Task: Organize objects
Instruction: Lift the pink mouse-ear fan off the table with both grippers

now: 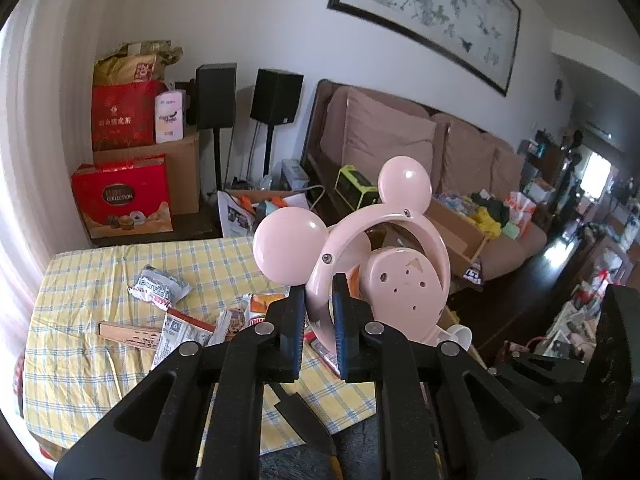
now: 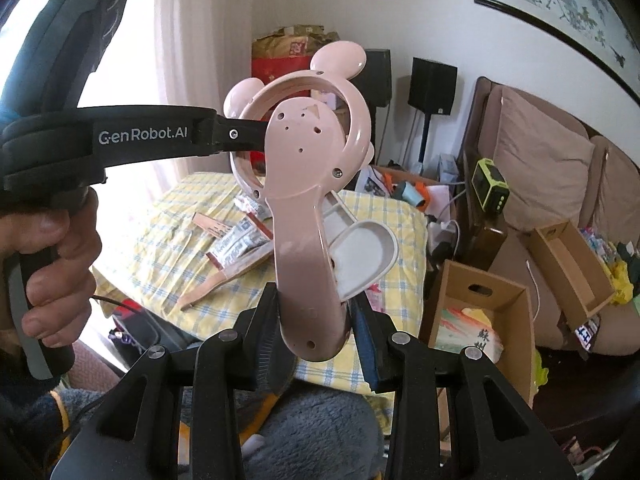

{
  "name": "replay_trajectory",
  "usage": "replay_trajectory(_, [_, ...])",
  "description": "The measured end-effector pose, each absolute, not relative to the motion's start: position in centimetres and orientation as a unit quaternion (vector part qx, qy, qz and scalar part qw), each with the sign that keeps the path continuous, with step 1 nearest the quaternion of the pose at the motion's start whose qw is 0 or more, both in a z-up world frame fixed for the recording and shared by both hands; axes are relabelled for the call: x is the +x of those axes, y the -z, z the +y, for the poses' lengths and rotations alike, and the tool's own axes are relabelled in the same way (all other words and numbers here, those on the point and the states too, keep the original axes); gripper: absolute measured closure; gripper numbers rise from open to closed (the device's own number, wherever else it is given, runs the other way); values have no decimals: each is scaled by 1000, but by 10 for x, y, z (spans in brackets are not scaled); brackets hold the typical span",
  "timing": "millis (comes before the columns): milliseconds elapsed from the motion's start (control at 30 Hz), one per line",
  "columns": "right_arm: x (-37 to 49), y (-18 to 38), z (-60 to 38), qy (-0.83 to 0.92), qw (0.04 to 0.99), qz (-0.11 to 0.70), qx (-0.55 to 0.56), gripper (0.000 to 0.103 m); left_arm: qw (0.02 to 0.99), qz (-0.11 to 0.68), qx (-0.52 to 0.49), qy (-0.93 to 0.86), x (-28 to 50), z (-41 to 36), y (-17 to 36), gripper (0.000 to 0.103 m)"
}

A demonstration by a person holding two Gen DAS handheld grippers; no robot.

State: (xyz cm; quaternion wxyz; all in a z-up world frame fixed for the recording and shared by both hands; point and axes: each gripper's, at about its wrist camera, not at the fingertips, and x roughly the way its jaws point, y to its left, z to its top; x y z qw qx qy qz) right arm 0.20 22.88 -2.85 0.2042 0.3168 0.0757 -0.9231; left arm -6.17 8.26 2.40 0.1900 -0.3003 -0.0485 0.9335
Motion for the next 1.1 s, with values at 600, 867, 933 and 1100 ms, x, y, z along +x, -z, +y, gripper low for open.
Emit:
replay_trajectory(600, [6, 26, 240, 926, 205, 65, 311, 67, 191, -44, -296, -935, -55, 100, -32, 92])
replay_trajectory(867, [12, 35, 259, 927, 201, 44, 313, 66, 197, -29, -300, -933, -48, 123, -23, 92])
replay_trajectory(933, [14, 38, 263, 927, 201, 37, 313, 66, 195, -27, -300, -933, -44, 125, -21, 92])
replay_trajectory(1100, [17, 42, 261, 926, 202, 42, 316, 66, 195, -33, -303, -932, -40, 122, -17, 92])
